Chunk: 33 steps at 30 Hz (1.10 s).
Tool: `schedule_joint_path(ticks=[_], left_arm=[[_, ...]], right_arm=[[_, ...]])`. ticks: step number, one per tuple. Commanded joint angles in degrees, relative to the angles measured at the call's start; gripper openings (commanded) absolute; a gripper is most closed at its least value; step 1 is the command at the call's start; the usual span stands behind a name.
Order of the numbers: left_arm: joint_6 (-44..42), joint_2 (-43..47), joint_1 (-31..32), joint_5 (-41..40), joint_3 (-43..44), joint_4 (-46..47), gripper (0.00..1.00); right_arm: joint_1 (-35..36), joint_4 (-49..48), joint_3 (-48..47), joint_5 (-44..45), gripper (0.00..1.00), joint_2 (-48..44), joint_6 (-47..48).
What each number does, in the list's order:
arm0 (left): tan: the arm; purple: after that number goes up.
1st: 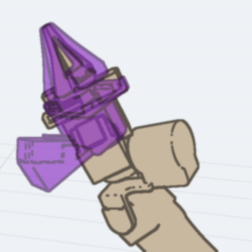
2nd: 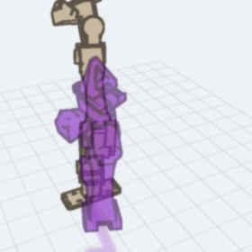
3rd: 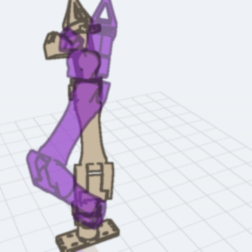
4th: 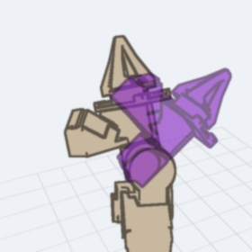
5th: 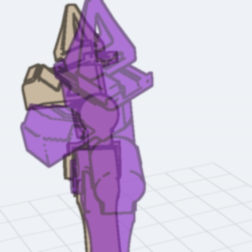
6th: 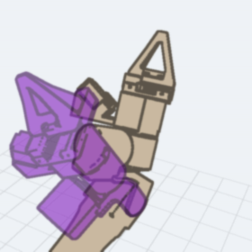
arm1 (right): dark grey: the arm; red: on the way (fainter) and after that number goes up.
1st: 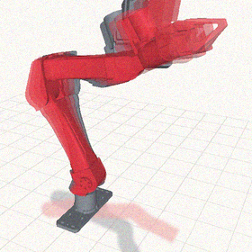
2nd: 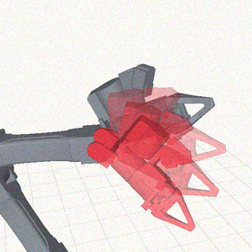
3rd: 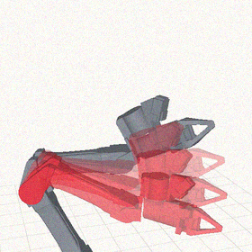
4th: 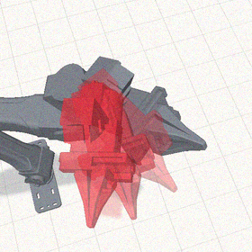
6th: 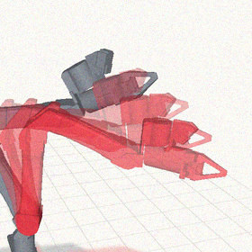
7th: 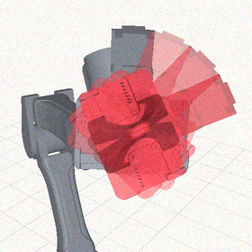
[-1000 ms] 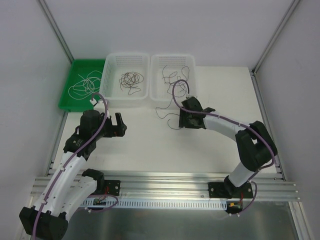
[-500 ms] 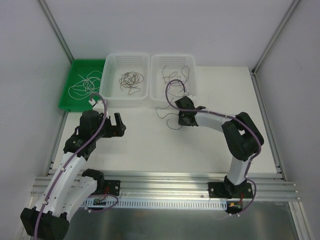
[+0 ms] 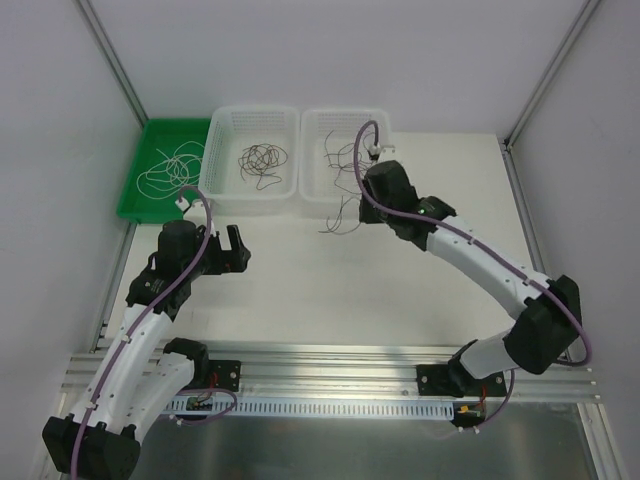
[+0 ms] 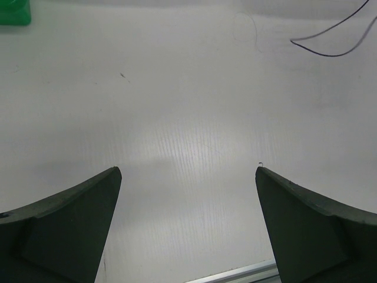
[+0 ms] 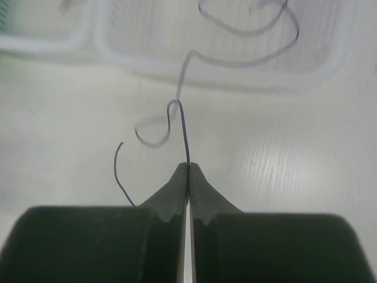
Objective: Untangle the cables
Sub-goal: Place the cable in the bin.
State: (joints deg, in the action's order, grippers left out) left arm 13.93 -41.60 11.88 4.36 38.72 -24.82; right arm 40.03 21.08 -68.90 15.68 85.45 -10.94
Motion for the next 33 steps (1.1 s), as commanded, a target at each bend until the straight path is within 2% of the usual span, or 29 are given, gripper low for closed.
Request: schedule_joint_path(ticks=[1, 5, 8, 12, 15, 18, 19, 21, 22, 24, 29, 33], left_arm=[[-0.4, 0.6, -1.0, 0.8, 0.1, 0.2, 0.99], [-0.2, 1.1, -1.1, 0.3, -0.2, 0.2, 0.99], [-0.2, 0.9, -1.3, 0.2, -0.1, 0.2, 0.99], [-0.2, 0.9, -1.4, -0.4, -0.4, 0.2, 0.99], [-0.3, 0.6, -1.4, -0.5, -0.4, 0.2, 0.99], [-0.2, 0.2, -1.4, -0.3, -0.4, 0.1, 0.99], [-0.2, 0.3, -1.4, -0.2, -0.5, 0.2, 0.99], [-0.2, 0.3, -1.5, -0.3, -0.4, 0.2, 0.99], [-0.3, 0.4, -1.4, -0.2, -0.5, 0.2, 0.99], [-0.1, 0.5, -1.5, 0.1, -0.4, 0.2, 0.99], [-0.2, 1.4, -1.5, -0.1, -0.4, 0.2, 0.99], [-1.2, 3.4, -1.6, -0.2, -0.4, 0.3, 0.99]], right_arm=[[-2.1, 2.6, -9.7, 0.8, 0.01, -5.1, 7.1], [-6.3, -1.7, -18.0, 1.7, 0.01, -2.1, 12.1], [-8.7, -6.1, -24.5, 3.6, 0.01, 3.5, 14.9], [-11.2, -11.2, -32.0, 4.9, 0.01, 15.8, 17.4], [-12.6, -9.8, -40.0, 3.0, 0.01, 23.3, 16.9], [-12.7, -8.0, -44.1, 1.3, 0.26, 30.6, 16.0], [-12.7, -8.0, -43.9, 0.8, 0.38, 31.6, 15.8], [-12.8, -8.4, -42.4, 0.2, 0.49, 31.1, 15.8], [-13.1, -9.1, -41.6, -0.3, 0.64, 29.6, 16.0], [-14.0, -8.5, -40.0, -1.4, 0.78, 27.9, 17.3], [-16.8, -4.7, -36.3, -2.0, 0.94, 16.9, 19.5], [-20.4, -3.1, -28.2, -0.7, 0.96, 6.7, 19.6]])
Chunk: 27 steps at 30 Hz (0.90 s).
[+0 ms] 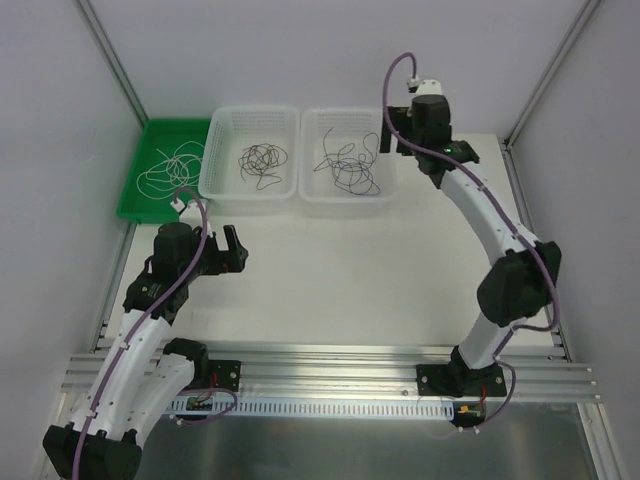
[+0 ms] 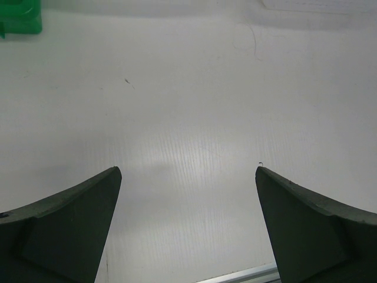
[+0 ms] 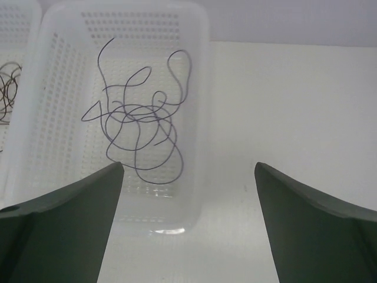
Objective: Untangle the cables
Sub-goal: Reset both arms
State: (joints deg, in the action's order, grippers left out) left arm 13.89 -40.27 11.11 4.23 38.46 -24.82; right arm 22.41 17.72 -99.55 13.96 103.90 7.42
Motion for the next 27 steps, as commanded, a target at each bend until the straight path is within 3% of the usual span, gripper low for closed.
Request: schedule_joint_path(ticks=[1, 9, 18, 27], left_arm=[[-1.6, 2.8, -0.7, -0.4, -0.3, 0.4, 0.99], [-1.5, 8.9, -0.7, -3.8, -1.0, 0.5, 0.99], [1.1, 32.2, -0.7, -9.1, 4.9, -11.0, 0.99], [-0.9, 49.2, -0.7, -13.9, 9.5, -15.8, 0.99]], right_arm=[[-4.6, 1.7, 5.2, 1.8, 0.99, -14.1, 0.8], [-12.1, 17.8, 16.4, 4.4, 0.97, -37.4, 0.5], [-12.1, 31.8, 26.1, 6.3, 0.97, -68.6, -0.8], [-12.1, 34.3, 35.3, 4.0, 0.97, -91.5, -0.3]])
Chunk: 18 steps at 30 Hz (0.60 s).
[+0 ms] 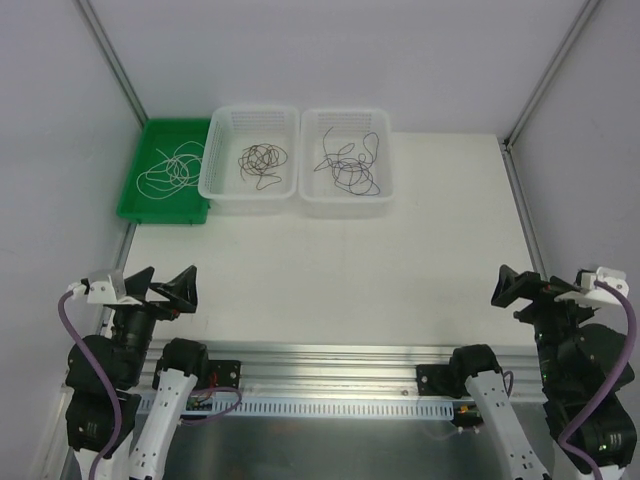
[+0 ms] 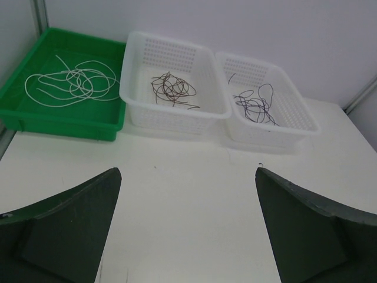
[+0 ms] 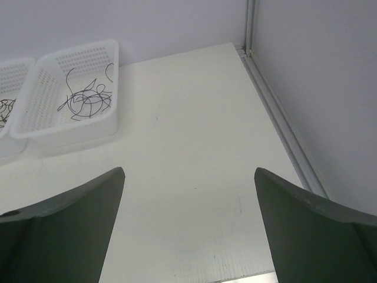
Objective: Untangle the cables
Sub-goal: Reset both arms
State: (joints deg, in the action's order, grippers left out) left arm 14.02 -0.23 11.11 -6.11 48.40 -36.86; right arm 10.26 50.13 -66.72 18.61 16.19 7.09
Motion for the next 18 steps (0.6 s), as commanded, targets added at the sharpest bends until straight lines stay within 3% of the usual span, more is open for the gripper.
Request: schedule_joint_path(ticks=[1, 9, 18], left_arm=[[-1.4, 9.5, -0.8, -3.8, 0.1, -4.1, 0.99], [-3.4, 9.5, 0.6, -5.1, 2.6, -8.2, 0.99], [-3.4, 9.5, 1.3, -5.1, 2.0, -8.3, 0.99]], right_arm=[[-0.1, 1.6, 3.9, -1.0, 0.97, -5.3, 0.1], [-0.1, -1.5, 9.3, -1.6, 0.97, -18.3, 2.8], [-0.1, -2.5, 11.0, -3.1, 0.97, -21.5, 3.2]])
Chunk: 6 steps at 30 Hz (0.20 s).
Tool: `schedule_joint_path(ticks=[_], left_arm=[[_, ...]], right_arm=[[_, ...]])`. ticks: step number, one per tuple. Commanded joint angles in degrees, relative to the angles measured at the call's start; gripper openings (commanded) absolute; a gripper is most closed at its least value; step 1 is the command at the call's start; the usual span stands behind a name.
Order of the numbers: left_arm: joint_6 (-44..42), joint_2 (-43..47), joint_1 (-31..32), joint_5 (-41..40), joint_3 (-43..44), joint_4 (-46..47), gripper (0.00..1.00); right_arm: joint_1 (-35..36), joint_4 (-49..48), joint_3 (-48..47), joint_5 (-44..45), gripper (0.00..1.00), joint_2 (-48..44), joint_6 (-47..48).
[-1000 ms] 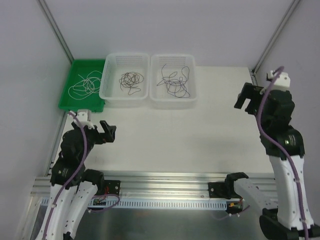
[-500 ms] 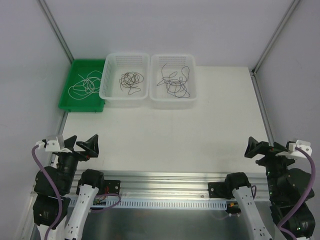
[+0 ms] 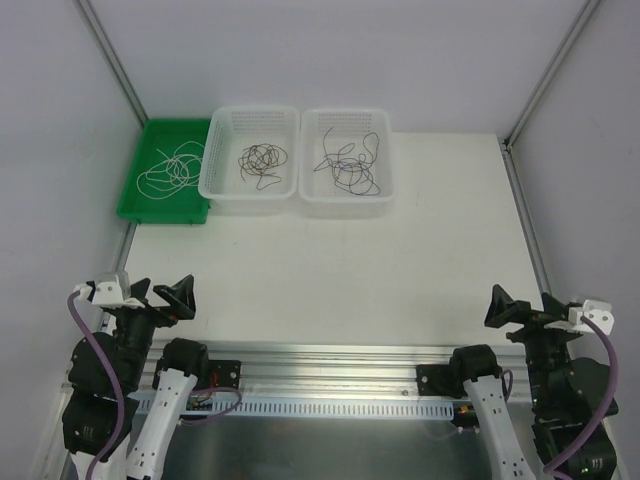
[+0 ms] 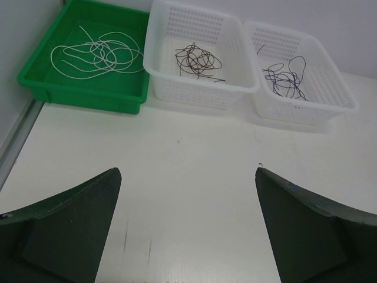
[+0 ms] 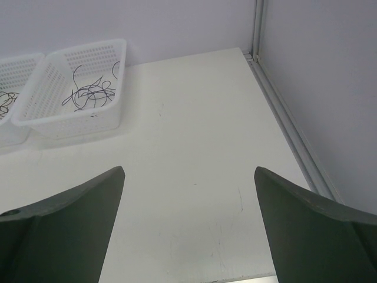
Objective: Untangle the cables
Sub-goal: Reset both arms
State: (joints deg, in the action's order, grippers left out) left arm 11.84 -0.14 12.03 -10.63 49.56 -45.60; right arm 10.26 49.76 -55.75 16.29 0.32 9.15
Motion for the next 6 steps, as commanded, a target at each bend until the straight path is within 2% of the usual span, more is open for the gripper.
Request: schedule_joint_path(ticks=[1, 6], left_arm=[[-1.3, 9.5, 0.4, -0.6, 0.9, 0.3, 0.99], [-1.2, 9.5, 0.4, -0.7, 1.1, 0.3, 0.99]], right_arm=[[-0.1, -2.4, 0.1, -0.9, 0.97, -5.8, 1.1], [0.0, -2.9, 0.6, -1.5, 0.97, -5.9, 1.0]])
